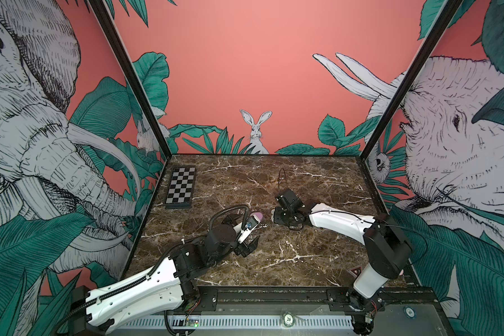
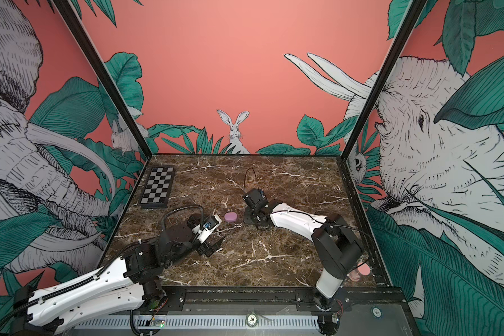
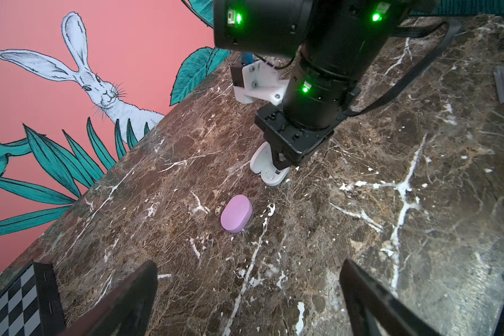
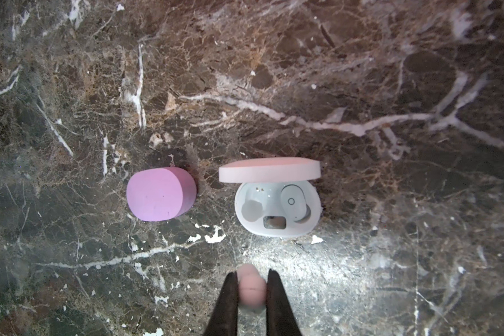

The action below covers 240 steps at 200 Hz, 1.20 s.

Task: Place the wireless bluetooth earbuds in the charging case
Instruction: 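Lower the held earbud with the right gripper over the empty case slot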

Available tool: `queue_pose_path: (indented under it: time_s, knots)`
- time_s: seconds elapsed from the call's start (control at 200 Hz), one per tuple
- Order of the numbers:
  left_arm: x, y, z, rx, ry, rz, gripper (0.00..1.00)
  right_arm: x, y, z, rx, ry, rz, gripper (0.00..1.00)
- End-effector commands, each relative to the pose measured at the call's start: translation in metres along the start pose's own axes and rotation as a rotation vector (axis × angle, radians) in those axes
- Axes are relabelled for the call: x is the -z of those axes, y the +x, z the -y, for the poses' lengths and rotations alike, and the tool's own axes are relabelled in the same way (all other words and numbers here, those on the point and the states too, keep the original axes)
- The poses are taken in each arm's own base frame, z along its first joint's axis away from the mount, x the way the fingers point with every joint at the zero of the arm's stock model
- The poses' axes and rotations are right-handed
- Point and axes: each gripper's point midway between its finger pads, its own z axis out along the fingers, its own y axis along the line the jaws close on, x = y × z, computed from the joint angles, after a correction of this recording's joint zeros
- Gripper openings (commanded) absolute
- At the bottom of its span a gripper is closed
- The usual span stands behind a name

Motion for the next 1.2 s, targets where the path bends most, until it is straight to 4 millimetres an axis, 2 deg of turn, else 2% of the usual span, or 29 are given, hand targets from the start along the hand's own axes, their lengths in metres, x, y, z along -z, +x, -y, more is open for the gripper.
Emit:
queue_pose_path:
  time_s: [0.0,0.205,0.55,1.195]
  knots:
    - [-0.001,0.002,0.008,-0.01,0.041,-0.005,0.98,0.0,-0.01,-0.007,0.002,-0.018,0.02,0.11]
    - [-0.005,0.004,0.014,-0.018,0.073,-0.031,0.98,-0.003,-0.01,-0.006,0.002,-0.014,0.015,0.11]
    - [-0.001,0.001,0.009,-0.015,0.046,-0.014,0.98,-0.008,-0.013,-0.005,-0.001,-0.012,0.011,0.11]
    - [-0.002,0.003,0.009,-0.018,0.048,-0.02,0.98,-0.019,-0.018,-0.007,-0.004,-0.013,-0.003,0.1]
